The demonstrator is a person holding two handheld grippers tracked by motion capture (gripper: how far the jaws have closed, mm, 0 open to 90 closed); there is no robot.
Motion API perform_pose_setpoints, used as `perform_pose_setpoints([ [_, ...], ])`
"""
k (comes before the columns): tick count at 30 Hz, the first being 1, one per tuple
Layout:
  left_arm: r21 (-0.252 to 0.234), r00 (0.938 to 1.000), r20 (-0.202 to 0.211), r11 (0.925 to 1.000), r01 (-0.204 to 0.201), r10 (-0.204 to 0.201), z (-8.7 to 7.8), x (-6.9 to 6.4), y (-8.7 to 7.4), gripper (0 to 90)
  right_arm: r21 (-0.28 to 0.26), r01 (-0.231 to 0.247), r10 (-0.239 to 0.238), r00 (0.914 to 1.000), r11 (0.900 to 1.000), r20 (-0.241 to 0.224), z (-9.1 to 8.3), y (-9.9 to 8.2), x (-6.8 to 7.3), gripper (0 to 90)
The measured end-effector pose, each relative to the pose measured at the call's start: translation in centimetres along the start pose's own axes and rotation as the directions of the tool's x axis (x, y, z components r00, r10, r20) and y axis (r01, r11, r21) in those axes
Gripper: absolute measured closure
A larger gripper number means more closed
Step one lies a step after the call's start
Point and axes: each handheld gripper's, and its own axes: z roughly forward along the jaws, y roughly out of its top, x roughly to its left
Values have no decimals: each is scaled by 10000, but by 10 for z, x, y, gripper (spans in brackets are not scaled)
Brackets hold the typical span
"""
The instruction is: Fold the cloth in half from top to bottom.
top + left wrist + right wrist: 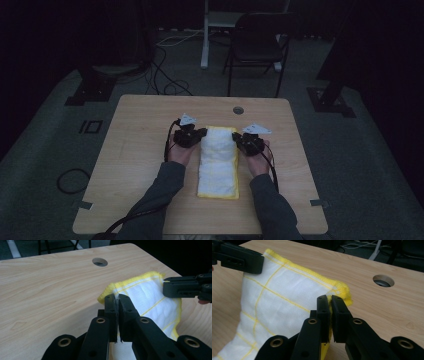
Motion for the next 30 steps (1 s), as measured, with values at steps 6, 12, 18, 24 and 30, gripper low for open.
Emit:
perform_pose_setpoints([
  [6, -163, 9999, 128, 9999, -4, 6, -11, -6, -5, 870, -70, 247, -248, 9997, 9997, -84, -11, 0, 8, 863],
  [12, -252, 9996, 275, 9997, -65, 72, -20, -11, -9, 870, -190, 362, -365, 9992, 9992, -132, -21, -3, 13, 863],
  [18, -375, 9992, 400, 9993, 30, -15, -27, -15, -13, 870, -281, 403, -408, 9990, 9988, -182, -28, -5, 17, 863],
  [24, -453, 9988, 487, 9990, -34, 56, -32, -19, -17, 870, -298, 407, -414, 9989, 9987, -232, -34, -9, 21, 863],
  [30, -549, 9979, 638, 9985, -37, 72, -37, -23, -21, 869, -323, 395, -405, 9987, 9987, -302, -39, -13, 24, 863],
])
